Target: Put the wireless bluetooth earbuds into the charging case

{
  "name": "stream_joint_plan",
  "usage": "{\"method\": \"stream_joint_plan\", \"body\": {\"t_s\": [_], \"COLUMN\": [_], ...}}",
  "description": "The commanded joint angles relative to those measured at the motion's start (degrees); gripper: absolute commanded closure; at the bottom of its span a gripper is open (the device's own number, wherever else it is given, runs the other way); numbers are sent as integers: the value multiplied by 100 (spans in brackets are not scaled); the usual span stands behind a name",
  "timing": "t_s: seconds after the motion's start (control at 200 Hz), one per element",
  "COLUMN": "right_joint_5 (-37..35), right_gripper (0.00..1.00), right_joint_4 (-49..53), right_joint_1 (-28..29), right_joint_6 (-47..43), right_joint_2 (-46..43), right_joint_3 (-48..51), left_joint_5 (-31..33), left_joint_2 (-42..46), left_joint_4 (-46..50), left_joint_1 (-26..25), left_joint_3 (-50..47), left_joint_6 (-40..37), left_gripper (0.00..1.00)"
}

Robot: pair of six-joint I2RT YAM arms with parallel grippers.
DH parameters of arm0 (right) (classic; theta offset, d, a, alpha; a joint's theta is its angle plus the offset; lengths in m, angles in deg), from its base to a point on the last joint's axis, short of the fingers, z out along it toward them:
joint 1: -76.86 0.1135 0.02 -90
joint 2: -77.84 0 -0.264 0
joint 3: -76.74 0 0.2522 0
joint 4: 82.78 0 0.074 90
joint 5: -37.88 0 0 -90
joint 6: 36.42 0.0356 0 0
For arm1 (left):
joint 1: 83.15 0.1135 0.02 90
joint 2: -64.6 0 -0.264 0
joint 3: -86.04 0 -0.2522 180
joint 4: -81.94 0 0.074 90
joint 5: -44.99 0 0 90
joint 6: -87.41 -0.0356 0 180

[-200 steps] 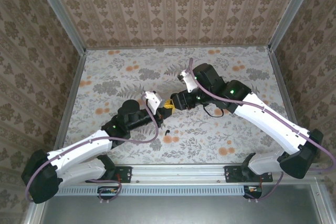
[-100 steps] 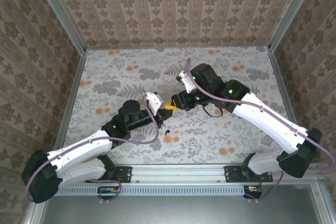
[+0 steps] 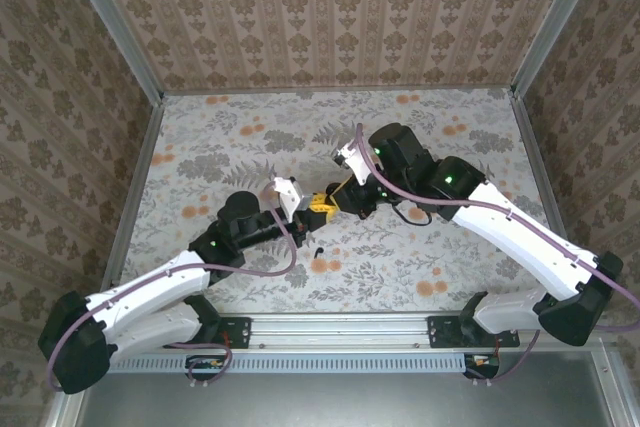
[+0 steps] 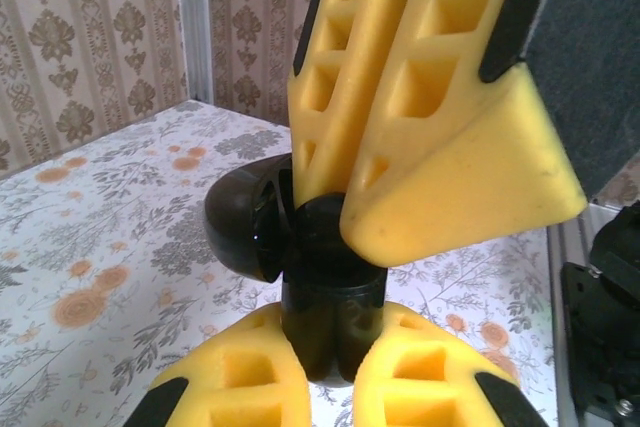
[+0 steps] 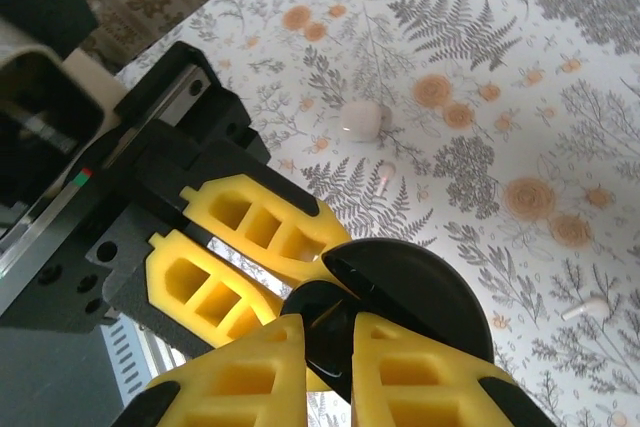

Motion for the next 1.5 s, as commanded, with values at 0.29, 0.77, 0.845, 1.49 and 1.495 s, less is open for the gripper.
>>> {"method": "stream_joint_plan", "body": {"t_s": [0.29, 0.77, 0.845, 1.49, 1.495], "right_joint_5": [772, 1632, 1648, 1843, 1843], "right_gripper": [86, 86, 87, 56, 56], "right_joint_4": [-157, -419, -461, -479, -479], "right_joint_1": [-198, -502, -514, -536, -536], "right_joint_6": [-923, -1400, -1351, -1743, -1743], "right_joint_2": [-425, -631, -688, -732, -732], "right_joint_3": [295, 599, 630, 794, 794], "left_joint_5": [-868, -1168, -1089, -1193, -1191], "left_joint_2": [195, 111, 138, 200, 197], "left_joint_4": [-505, -419, -420, -480, -480], "left_joint_1": [197, 221, 221, 207, 206], "left_joint_3": [23, 143, 108, 77, 79], "left_joint_6": [255, 362, 339, 334, 330], "left_gripper": [100, 100, 100, 100, 100]}}
